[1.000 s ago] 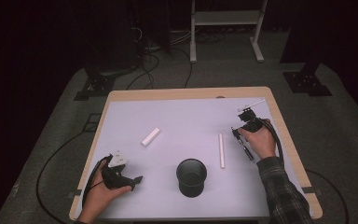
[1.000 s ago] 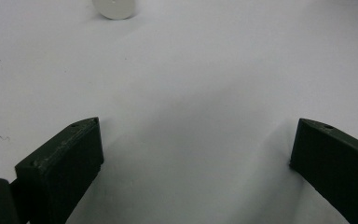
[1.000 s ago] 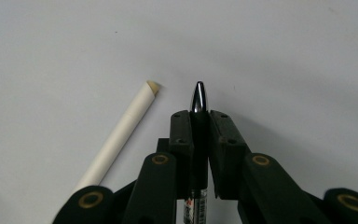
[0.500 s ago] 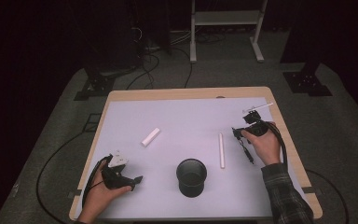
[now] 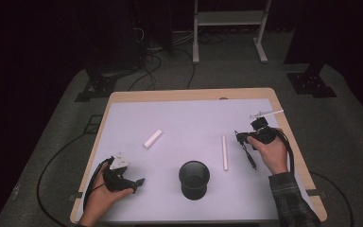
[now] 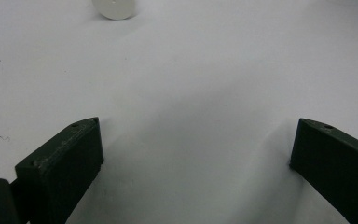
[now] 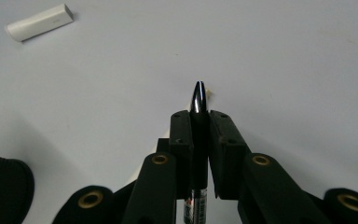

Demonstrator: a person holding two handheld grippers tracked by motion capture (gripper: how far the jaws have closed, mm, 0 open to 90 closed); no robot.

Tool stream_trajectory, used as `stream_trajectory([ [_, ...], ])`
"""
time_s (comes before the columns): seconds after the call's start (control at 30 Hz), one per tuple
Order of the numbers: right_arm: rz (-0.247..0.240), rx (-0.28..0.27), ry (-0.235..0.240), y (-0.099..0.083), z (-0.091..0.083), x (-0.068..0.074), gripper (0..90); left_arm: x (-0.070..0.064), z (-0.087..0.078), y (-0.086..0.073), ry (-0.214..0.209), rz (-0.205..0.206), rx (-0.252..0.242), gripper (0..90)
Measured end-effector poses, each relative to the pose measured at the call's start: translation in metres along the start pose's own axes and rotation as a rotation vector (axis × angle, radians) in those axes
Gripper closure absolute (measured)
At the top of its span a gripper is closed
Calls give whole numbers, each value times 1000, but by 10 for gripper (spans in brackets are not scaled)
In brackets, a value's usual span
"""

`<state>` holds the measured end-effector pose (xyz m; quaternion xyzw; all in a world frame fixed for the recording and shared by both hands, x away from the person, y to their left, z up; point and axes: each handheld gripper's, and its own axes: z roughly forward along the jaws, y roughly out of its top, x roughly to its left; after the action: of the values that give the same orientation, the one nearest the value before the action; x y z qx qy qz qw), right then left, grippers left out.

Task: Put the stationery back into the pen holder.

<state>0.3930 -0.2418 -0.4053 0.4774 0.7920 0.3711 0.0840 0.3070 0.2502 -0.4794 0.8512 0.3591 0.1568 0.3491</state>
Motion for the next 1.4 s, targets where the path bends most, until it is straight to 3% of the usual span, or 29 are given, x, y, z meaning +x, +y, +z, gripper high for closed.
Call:
stream_trajectory([
  [0.37,-66,-59,30,-3,-8,17,795,0,0,0,0,-1,-2,16],
  [1.1,-111,-152,138,-2,-22,37,795,0,0,0,0,-2,-2,16],
  [1.4,-139,-180,177,2,-30,51,794,0,0,0,-1,-2,-2,16],
])
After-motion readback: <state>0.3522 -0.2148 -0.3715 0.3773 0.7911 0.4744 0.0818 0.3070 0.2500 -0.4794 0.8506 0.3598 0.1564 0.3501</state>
